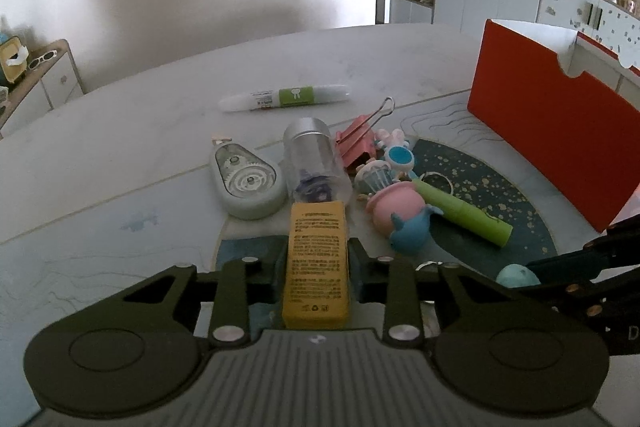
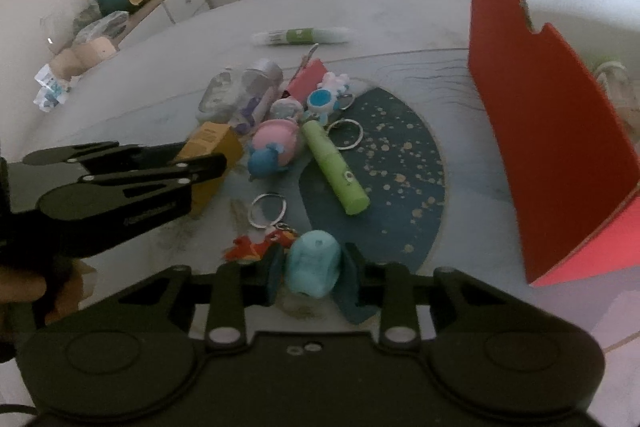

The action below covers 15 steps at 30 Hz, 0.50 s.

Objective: Organize rigid objects
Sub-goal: 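Grasp the yellow box with the left tool while the right tool grasps the teal keychain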

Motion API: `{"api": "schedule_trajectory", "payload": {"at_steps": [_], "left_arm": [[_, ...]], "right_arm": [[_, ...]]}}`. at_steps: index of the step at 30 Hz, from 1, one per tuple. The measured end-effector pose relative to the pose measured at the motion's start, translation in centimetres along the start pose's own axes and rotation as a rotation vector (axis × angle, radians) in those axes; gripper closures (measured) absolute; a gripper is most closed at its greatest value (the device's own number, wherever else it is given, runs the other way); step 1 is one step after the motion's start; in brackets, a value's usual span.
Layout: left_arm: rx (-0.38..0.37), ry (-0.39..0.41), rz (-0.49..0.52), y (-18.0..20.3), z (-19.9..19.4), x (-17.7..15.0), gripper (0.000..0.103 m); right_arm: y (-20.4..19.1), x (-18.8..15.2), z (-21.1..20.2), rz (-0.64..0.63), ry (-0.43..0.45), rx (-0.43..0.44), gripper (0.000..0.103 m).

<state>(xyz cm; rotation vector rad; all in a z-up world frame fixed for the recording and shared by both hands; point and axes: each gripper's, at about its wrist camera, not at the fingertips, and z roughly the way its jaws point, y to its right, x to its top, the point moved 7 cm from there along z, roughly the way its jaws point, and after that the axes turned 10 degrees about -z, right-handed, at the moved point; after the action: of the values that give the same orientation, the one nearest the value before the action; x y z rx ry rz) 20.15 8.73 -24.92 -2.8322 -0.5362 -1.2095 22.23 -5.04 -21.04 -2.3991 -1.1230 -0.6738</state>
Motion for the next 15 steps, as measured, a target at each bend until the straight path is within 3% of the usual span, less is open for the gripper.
{"api": "schedule_trajectory", "payload": {"at_steps": [15], "left_arm": [[-0.02, -0.009, -0.037, 0.1, -2.8, 0.2, 0.073]], "right_arm": [[0.2, 1.1, -5.6, 0.007, 0.071, -0.004, 0.073]]}}
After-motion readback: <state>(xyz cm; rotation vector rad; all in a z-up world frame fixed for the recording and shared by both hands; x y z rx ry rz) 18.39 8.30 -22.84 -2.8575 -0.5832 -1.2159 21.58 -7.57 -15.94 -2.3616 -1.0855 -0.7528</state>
